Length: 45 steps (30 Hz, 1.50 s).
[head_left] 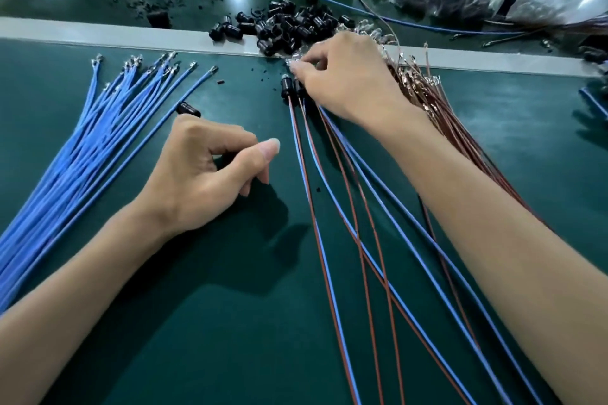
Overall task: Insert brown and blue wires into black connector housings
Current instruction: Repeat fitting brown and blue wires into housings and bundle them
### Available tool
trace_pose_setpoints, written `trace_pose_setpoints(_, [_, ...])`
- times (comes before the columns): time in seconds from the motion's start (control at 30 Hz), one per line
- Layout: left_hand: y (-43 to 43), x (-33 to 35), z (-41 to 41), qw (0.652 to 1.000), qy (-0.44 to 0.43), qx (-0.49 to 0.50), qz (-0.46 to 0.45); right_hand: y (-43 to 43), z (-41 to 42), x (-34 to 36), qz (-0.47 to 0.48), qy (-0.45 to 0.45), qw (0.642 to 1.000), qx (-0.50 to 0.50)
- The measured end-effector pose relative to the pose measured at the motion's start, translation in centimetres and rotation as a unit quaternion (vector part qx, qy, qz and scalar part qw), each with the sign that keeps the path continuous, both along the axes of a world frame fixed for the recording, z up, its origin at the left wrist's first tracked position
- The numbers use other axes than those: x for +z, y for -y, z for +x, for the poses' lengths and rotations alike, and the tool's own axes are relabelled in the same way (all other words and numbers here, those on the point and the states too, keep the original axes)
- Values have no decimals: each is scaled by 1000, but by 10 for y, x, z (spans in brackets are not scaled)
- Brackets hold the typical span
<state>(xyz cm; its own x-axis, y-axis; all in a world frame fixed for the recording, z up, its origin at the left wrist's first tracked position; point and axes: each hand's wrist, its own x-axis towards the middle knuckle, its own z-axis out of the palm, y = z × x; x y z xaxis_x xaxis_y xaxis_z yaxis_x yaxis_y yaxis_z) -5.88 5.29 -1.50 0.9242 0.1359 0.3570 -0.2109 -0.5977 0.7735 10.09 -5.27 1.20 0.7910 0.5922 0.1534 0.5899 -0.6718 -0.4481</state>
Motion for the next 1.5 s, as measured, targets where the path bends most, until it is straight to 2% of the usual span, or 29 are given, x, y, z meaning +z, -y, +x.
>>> trace_pose_setpoints(0.1, [0, -2, -1, 999, 17, 42, 25, -13, 10, 1, 35, 63, 997, -34])
trace_pose_setpoints(0.17, [0, -3, -2, 996, 31, 57, 52, -27, 13, 3, 39, 70, 997, -4])
trace_pose_setpoints(0.3, [-1, -6, -2, 988, 63, 85, 111, -51, 14, -3, -43, 59, 996, 56])
trace_pose_setpoints(0.5, [-2, -12, -2, 974, 91, 106, 178, -63, 7, -13, -61, 143, 988, 0])
trace_pose_setpoints(0.8, [-3, -15, -1, 968, 52, 121, 213, -61, 10, -15, -51, 172, 984, -6])
trace_pose_setpoints(0.9, [0, -13, -3, 963, 46, 134, 230, -55, 8, -10, -52, 133, 990, 14])
trace_pose_setpoints(1.0, [2, -9, -2, 956, 67, 174, 225, -39, -9, 3, 85, 63, 994, 28])
trace_pose_setpoints(1.07, [0, -9, 0, 955, 69, 200, 205, -22, -29, 13, 171, -55, 982, 63])
trace_pose_setpoints(1.17, [-1, -11, 1, 960, 79, 168, 211, 4, -53, 16, 125, -232, 957, 124])
trace_pose_setpoints(1.3, [-2, -13, 0, 965, 117, 118, 203, 20, -56, 13, 132, -300, 936, 126])
trace_pose_setpoints(1.37, [-2, -13, 1, 966, 117, 121, 198, 29, -45, 16, 98, -278, 947, 125])
trace_pose_setpoints(1.43, [-2, -11, 1, 967, 111, 131, 187, 39, -27, 17, -4, -148, 987, 59])
trace_pose_setpoints(1.5, [-2, -10, 0, 970, 108, 133, 173, 54, -7, 16, -119, 0, 991, -61])
